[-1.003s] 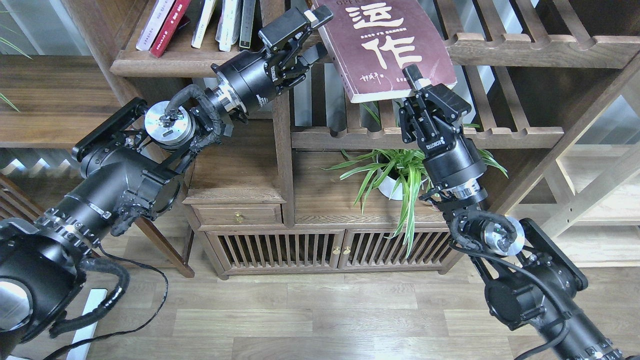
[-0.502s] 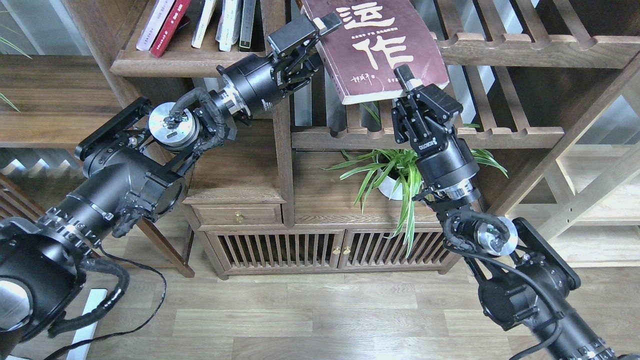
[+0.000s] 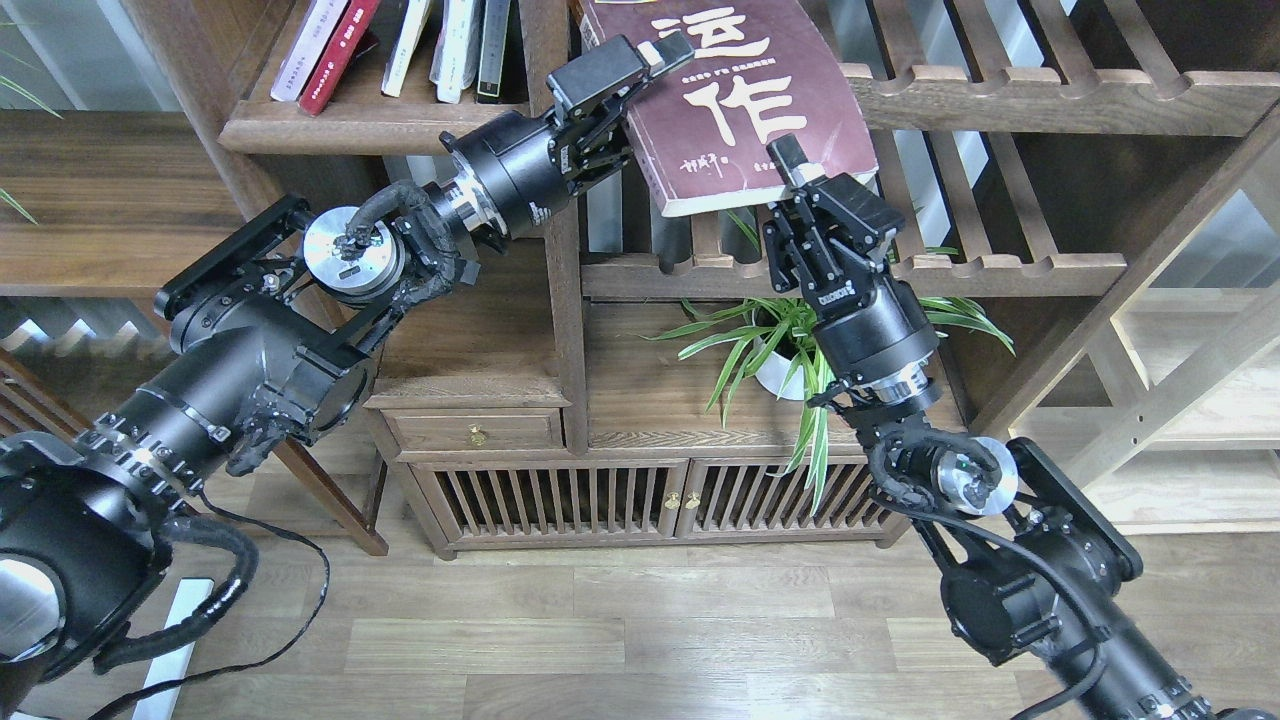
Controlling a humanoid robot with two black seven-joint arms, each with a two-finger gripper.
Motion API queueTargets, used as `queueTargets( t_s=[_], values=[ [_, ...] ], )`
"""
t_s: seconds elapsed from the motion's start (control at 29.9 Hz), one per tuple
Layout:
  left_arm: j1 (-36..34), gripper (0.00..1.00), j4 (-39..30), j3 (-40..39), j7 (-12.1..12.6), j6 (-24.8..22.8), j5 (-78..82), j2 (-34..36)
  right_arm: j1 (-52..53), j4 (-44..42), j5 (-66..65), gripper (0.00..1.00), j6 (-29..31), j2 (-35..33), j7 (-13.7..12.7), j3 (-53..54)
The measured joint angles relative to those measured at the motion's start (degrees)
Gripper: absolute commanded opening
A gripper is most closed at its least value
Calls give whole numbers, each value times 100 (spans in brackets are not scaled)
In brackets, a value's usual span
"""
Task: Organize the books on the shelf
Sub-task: 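Grip the dark red book with both grippers and tilt it outward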
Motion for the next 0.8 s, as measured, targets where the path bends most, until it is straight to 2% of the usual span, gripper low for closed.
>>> queueTargets(
  t_s=[0.03, 0.17, 0.3, 0.37, 0.43, 0.67, 0.7, 0.8],
  values=[
    [-1, 61, -16, 10, 0, 0, 3, 0, 0, 0, -12, 3, 0, 10, 0, 0],
    [-11, 41, -68, 60, 0, -13, 12, 1, 0, 0, -27, 3, 0, 16, -2, -1],
    [-11, 25, -85, 80, 18, -137, 13, 1, 0, 0, -29, 3, 0, 17, -2, 3],
    [-11, 13, -89, 91, 41, -227, 10, 1, 0, 0, -31, 4, 0, 18, -2, 3],
    [-12, 6, -89, 96, 54, -324, 0, 1, 0, 0, -31, 4, 0, 18, -2, 4],
    [-12, 3, -91, 107, 59, -408, -28, 0, -6, -26, -34, 6, 0, 26, 8, 39],
    [-12, 3, -91, 108, 56, -408, -29, 0, -8, -32, -34, 8, 0, 27, 8, 48],
    [-14, 3, -92, 117, 44, -408, -27, -2, -14, -46, -37, 27, 0, 27, 13, 79]
  ],
)
